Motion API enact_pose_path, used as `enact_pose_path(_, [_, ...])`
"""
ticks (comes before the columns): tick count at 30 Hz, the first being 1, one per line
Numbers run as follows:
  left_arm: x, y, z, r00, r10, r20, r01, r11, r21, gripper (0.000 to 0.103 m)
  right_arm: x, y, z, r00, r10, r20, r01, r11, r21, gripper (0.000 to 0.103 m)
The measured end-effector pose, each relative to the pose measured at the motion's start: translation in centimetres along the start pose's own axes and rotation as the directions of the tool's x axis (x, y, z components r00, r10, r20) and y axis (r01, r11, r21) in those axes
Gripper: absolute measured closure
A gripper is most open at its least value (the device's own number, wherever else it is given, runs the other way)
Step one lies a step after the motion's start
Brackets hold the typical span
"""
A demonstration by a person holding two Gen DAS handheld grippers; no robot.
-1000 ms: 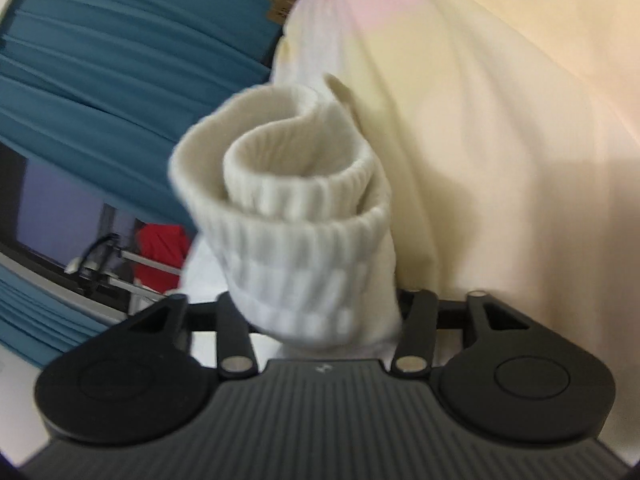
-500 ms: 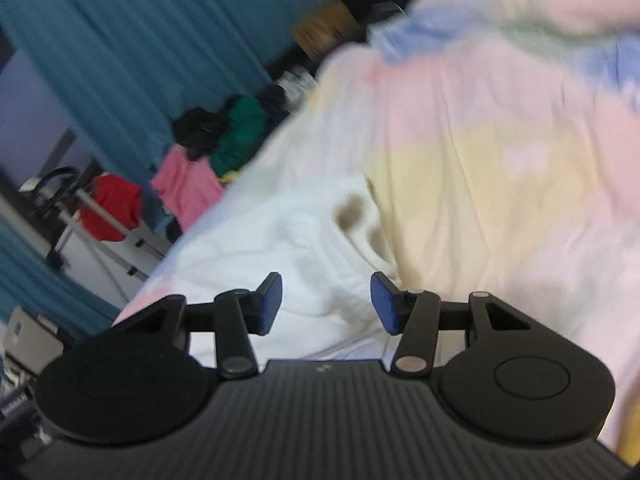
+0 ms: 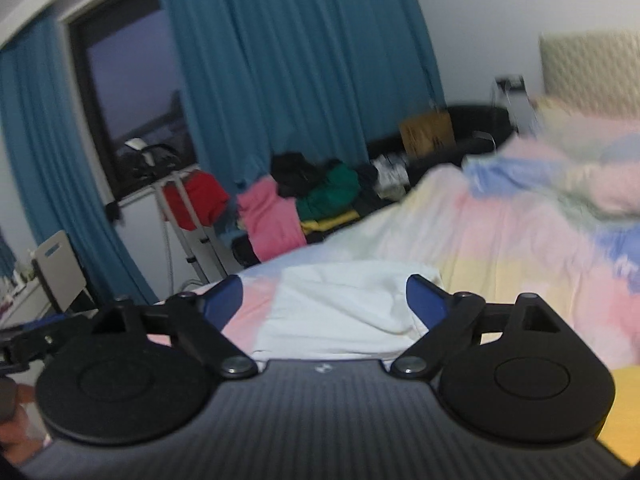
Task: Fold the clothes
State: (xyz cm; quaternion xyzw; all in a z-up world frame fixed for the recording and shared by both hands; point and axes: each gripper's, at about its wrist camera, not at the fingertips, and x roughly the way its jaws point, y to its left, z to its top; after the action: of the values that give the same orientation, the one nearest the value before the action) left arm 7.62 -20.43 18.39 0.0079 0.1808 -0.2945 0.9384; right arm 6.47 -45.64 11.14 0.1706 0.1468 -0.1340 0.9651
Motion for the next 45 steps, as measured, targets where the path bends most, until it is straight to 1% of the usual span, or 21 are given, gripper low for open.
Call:
enact_pose_path(1, [-1.3, -0.1, -0.5, 0.999, 0.03, 0.027, -0.03, 1.0, 0.01, 0.0, -0.8, 0.6, -0.3, 1.0, 0.005, 0.009, -0.004, 1.0, -0.012, 0.013])
enact_pose_path(2, [-2.4, -0.2, -1.0, 0.998, 0.039, 0.043, -0.04, 0.999, 0.016, 0.0, -1.4, 1.1, -0.6, 1.0, 0.007, 0.013, -0.007, 1.0, -0.022, 0.013])
enact_pose_path(4, [-4.2, -0.2, -1.8, 0.998, 0.029, 0.057, -0.03, 0.999, 0.016, 0.0, -2.5, 2.3, -1.4, 1.0, 0.005, 0.015, -0.004, 0.999, -0.052, 0.013])
enact_pose_path(8, [-6.3, -0.5, -3.5, 0.997, 0.003, 0.083, -0.005, 1.0, 0.027, 0.0, -3.7, 4.4, -3.3, 1.0, -0.014, 0.026, 0.017, 0.993, -0.119, 0.013])
enact_pose_path(13, [-7.0, -0.4, -5.9, 0.996, -0.002, 0.092, 0.002, 1.0, 0.004, 0.0, -4.3, 5.9, -6.2, 0.999, -0.019, 0.05, 0.028, 0.986, -0.167, 0.013])
enact_pose_path(18, [-5.6, -0.1, -7.7, 0.996, 0.016, 0.083, -0.016, 1.0, 0.006, 0.0, -3.8, 6.2, -8.4, 0.999, -0.02, 0.045, 0.027, 0.985, -0.171, 0.013])
enact_pose_path(24, [-3.4, 0.4, -9.9, 0.997, 0.048, 0.059, -0.048, 0.999, 0.001, 0.0, -2.4, 5.3, -10.1, 0.996, -0.052, 0.068, 0.062, 0.986, -0.157, 0.013])
enact_pose_path(28, [-2.2, 1.0, -10.7, 0.998, 0.037, 0.045, -0.037, 0.999, -0.006, 0.0, -1.3, 5.1, -11.1, 0.994, -0.071, 0.077, 0.083, 0.982, -0.167, 0.013])
enact_pose_path(33, [-1.3, 1.2, -11.5, 0.997, 0.07, 0.039, -0.071, 0.997, 0.015, 0.0, -0.4, 4.9, -12.5, 0.992, -0.086, 0.088, 0.102, 0.977, -0.186, 0.013])
enact_pose_path(38, [-0.7, 1.3, -12.1, 0.997, 0.071, 0.035, -0.071, 0.997, 0.004, 0.0, -0.6, 4.4, -12.8, 0.987, -0.099, 0.124, 0.119, 0.978, -0.17, 0.013])
enact_pose_path(45, [0.5, 0.4, -13.4, 0.998, 0.066, 0.004, -0.066, 0.997, 0.038, 0.0, -0.1, 4.3, -13.2, 0.988, -0.113, 0.107, 0.131, 0.976, -0.176, 0.013])
